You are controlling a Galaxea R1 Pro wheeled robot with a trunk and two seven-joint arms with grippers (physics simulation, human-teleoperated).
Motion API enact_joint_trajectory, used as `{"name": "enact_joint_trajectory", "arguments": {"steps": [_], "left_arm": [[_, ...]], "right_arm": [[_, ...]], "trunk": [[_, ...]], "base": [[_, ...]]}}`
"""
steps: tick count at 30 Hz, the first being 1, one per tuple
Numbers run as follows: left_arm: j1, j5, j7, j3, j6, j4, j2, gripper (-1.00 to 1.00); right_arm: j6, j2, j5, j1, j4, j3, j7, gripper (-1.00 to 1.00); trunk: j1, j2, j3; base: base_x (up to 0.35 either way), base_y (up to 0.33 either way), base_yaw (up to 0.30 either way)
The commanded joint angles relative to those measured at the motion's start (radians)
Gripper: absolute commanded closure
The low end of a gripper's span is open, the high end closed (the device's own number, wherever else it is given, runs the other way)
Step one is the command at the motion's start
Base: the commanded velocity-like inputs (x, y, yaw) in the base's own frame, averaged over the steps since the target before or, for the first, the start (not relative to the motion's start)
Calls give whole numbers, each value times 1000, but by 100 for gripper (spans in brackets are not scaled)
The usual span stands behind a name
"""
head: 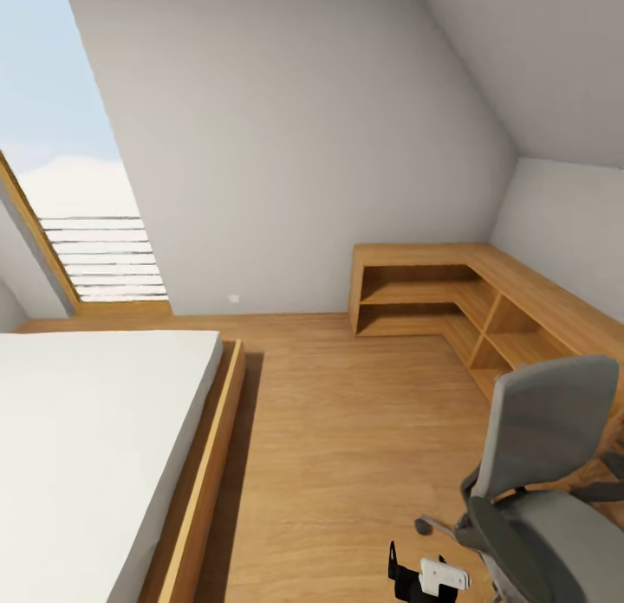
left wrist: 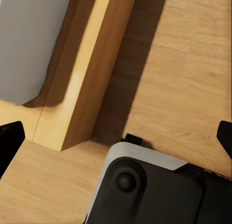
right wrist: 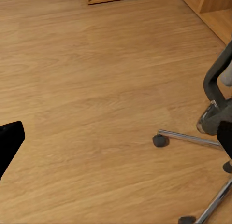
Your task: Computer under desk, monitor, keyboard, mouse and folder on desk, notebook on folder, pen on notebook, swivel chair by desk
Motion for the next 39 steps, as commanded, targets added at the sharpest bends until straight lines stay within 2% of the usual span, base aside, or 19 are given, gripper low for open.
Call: {"name": "enact_joint_trajectory", "arguments": {"steps": [1, 39], "left_arm": [[-1, 6, 7, -9, -3, 0, 0, -100], [-1, 6, 7, -9, -3, 0, 0, -100]], "right_arm": [[-1, 0, -1, -1, -1, 8, -9, -100], [1, 1, -1, 0, 0, 10, -9, -100]], "trunk": [[1, -2, -2], [1, -2, -2]], "base": [[285, 0, -18], [324, 0, -2]]}}
